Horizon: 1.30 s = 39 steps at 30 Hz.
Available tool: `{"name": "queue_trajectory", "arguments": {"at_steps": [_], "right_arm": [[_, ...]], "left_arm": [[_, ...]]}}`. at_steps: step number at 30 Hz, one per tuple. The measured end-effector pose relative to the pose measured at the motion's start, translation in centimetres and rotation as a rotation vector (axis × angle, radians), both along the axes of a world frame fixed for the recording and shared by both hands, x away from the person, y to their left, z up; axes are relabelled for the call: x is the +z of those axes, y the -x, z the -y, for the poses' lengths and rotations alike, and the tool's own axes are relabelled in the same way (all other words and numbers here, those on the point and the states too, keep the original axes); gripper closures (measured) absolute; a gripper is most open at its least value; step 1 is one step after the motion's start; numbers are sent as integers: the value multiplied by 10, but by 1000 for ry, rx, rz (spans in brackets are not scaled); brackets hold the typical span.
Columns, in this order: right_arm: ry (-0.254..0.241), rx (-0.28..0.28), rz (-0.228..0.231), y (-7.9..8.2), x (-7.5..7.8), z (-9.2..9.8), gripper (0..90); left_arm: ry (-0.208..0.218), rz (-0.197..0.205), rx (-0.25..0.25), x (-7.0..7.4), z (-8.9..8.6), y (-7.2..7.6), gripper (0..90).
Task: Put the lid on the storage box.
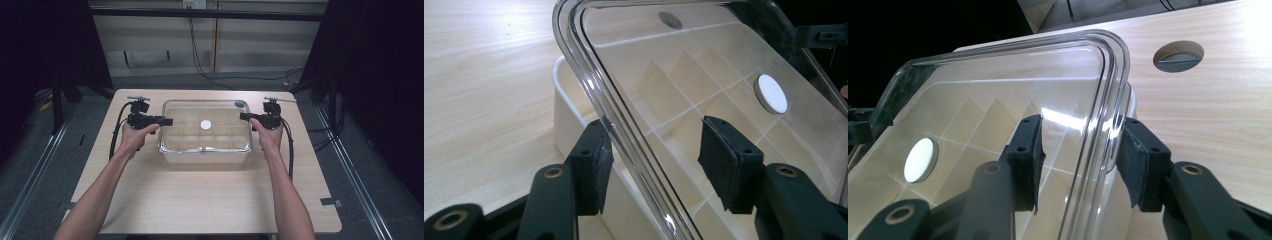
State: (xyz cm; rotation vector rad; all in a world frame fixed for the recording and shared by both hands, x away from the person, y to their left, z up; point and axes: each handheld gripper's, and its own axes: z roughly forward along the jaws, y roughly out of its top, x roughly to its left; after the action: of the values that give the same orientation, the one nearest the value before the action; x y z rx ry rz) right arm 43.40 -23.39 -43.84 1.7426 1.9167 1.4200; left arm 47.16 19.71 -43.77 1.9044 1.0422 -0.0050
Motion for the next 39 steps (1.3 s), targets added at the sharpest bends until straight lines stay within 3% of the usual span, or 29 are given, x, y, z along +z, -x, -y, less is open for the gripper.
{"name": "queue_trajectory", "arguments": {"at_steps": [6, 9, 11, 17, 26, 33, 37, 39], "right_arm": [[14, -9, -12, -1, -5, -1, 538], [46, -13, -15, -1, -5, -2, 525], [83, -21, -22, -1, -7, -4, 522], [60, -30, -30, -1, -14, -3, 516], [83, -36, -22, -1, -14, -6, 483], [130, -47, -19, 2, -11, -5, 434], [92, -38, -18, 9, -7, 2, 397], [97, -33, -11, 12, -4, 2, 379]], "left_arm": [[-18, 7, 4, 1, 1, 0, 466], [-57, 2, 13, -2, 1, 1, 457], [-42, -13, 19, -7, 0, 1, 458], [-39, -23, 23, -11, 0, 0, 456], [-61, -11, 24, -10, 5, 3, 421], [-64, -4, 15, -11, 4, 10, 387], [-59, -6, 34, -11, 0, 16, 350], [-61, 3, 41, -9, -2, 21, 347]]}}
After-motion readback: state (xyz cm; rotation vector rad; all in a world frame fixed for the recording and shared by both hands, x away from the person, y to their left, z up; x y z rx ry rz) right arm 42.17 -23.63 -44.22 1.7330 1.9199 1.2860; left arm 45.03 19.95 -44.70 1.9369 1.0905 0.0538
